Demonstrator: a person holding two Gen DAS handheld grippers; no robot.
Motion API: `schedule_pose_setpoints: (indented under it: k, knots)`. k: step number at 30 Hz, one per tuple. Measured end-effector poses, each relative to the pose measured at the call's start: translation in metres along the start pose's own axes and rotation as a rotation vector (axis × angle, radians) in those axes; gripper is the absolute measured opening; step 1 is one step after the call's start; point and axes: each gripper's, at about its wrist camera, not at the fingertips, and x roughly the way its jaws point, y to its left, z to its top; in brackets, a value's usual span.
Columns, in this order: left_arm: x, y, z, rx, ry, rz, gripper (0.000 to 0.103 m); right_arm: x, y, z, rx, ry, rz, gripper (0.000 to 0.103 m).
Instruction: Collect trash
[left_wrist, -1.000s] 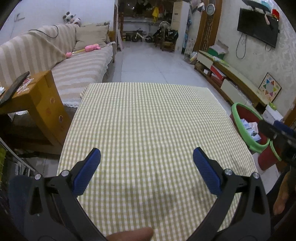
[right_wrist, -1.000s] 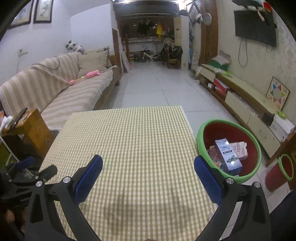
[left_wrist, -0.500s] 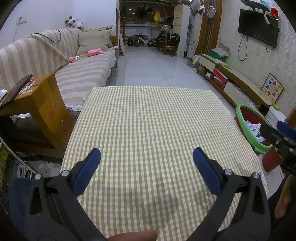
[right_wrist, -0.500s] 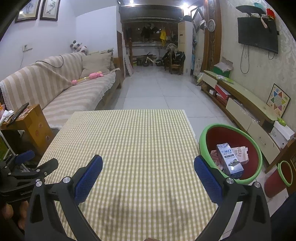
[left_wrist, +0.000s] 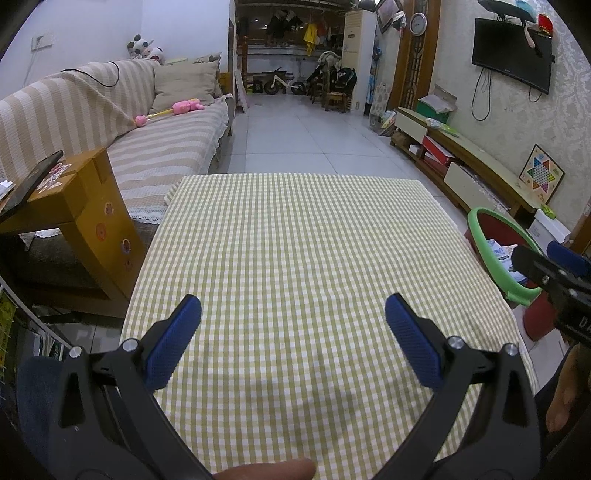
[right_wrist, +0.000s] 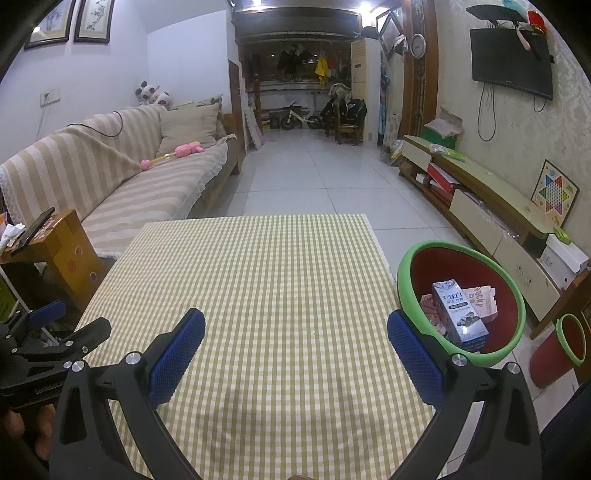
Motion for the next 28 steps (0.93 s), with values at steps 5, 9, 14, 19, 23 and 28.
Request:
schedule_pose_setpoints:
  k: [5,9,14,19,23,28]
  knots:
    - [0.001,0.004,0.001,-0.015,0.012,-0.001,0.098,0.001,0.000,-0.001,-0.002,0.003,0.001,0.096]
    - [0.003,0.005,0.002,-0.020,0.019,0.004,0.098,0.001,-0.001,-0.001,-0.002,0.004,0.001,0.096]
    - [0.002,0.003,0.001,-0.008,0.008,0.016,0.098,0.002,-0.001,-0.001,-0.002,0.004,0.000,0.096]
    - [-0.001,0.010,0.000,-0.046,-0.029,0.029,0.098,0.001,-0.002,-0.001,-0.002,0.004,-0.002,0.096]
    - [0.000,0.011,0.003,-0.050,-0.016,0.030,0.098,0.002,-0.002,-0.001,-0.002,0.005,-0.003,0.096]
    - [0.000,0.005,0.002,-0.022,-0.016,0.049,0.098,0.001,-0.002,-0.001,-0.002,0.005,-0.003,0.096]
